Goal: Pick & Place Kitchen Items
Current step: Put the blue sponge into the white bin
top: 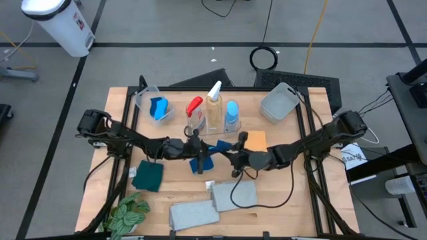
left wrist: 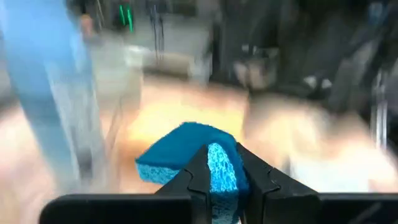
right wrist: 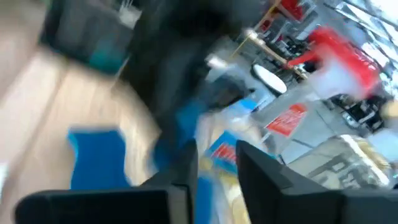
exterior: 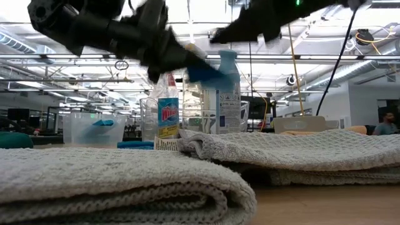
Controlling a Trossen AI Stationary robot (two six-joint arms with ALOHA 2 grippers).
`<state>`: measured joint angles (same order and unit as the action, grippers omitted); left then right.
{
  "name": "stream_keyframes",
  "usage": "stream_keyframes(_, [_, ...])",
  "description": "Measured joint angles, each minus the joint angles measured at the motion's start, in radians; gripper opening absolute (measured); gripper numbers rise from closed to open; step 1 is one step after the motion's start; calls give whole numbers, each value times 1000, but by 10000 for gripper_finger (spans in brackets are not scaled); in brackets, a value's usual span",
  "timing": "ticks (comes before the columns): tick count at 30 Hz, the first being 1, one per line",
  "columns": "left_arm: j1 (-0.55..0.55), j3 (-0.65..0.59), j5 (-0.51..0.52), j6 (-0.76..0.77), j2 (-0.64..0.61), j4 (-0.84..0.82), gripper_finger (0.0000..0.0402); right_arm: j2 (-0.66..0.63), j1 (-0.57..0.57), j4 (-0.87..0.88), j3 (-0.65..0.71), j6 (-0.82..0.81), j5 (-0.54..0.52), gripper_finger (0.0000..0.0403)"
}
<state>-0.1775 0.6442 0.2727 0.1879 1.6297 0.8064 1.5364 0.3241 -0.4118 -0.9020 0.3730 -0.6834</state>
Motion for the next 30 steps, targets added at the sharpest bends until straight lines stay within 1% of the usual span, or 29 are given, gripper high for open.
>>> stream_keyframes(2, [-1,-7,-6,1,9,-25,42,-33,-2,1,-3,-57,-5,103])
stream_keyframes(6, [5,-1,-4,5,0,-19,32,-77,-2,64,-2,-163,-2,154])
stream_keyframes(9, [13,-3,-1,31,5,-38,33,-110,-1,97,-1,-202,1,189])
stream_keyframes(12, [19,-3,-2,56,3,-34,42,-124,-1,129,-2,-207,1,217])
stream_keyframes(17, [20,-3,-1,55,3,-41,35,-124,-2,135,-1,-207,1,247])
stream_keyframes(21, [20,-3,-11,45,3,-43,30,-124,-7,212,-1,-285,24,251])
stream_keyframes(23, [20,-3,-10,47,3,-43,35,-124,-17,283,-1,-333,109,247])
stream_keyframes(24, [20,-3,-10,50,3,-42,38,-123,-23,321,-1,-356,181,245])
stream_keyframes(26, [20,-2,-10,50,3,-27,41,-123,-35,373,-1,-397,370,239])
stream_keyframes(28, [20,-2,-10,50,3,-5,40,-103,-46,367,-1,-420,564,232])
stream_keyframes(29, [20,-2,-10,51,3,11,37,-84,-50,348,-1,-420,633,227])
stream_keyframes(30, [20,-2,-10,54,3,28,34,-64,-50,333,-1,-406,665,223])
